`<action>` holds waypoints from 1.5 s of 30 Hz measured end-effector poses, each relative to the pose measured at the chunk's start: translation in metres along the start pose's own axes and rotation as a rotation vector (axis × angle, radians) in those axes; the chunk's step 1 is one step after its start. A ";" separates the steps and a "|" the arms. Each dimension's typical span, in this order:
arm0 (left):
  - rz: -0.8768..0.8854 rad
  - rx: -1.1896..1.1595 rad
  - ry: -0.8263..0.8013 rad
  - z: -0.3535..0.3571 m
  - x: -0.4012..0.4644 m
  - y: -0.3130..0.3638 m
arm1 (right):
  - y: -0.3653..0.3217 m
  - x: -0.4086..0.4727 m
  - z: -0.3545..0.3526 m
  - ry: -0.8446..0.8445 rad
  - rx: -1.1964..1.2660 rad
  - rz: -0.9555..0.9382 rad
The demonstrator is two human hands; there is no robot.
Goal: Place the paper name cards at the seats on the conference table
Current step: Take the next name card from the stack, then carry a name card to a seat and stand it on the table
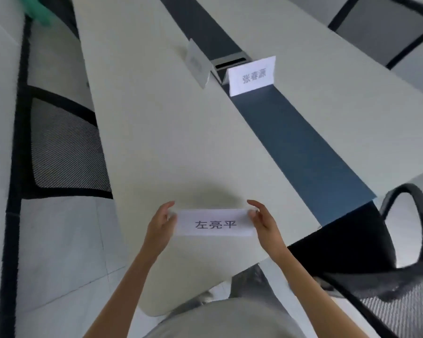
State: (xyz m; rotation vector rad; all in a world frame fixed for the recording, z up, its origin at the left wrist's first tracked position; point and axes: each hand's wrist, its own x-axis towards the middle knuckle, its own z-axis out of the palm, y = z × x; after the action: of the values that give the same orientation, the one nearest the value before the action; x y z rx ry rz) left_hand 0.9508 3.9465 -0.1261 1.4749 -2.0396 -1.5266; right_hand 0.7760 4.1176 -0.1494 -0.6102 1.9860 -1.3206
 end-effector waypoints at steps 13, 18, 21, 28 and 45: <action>0.574 0.209 -0.610 0.095 -0.117 0.033 | 0.049 -0.264 -0.017 0.911 0.128 0.281; 0.637 0.254 -1.025 0.180 -0.200 0.042 | 0.090 -0.381 -0.042 1.221 0.181 0.467; 0.662 0.321 -1.173 0.238 -0.255 0.039 | 0.117 -0.444 -0.050 1.392 0.265 0.531; 0.679 0.361 -1.252 0.345 -0.363 0.042 | 0.157 -0.537 -0.123 1.455 0.354 0.595; 0.629 0.294 -1.138 0.645 -0.383 0.173 | 0.257 -0.490 -0.462 1.406 0.303 0.532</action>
State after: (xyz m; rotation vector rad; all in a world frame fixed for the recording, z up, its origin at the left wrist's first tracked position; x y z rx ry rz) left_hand 0.6146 4.6395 -0.1298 -0.2483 -2.9380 -1.9809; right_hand 0.7553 4.8384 -0.1310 1.2750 2.4906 -1.7911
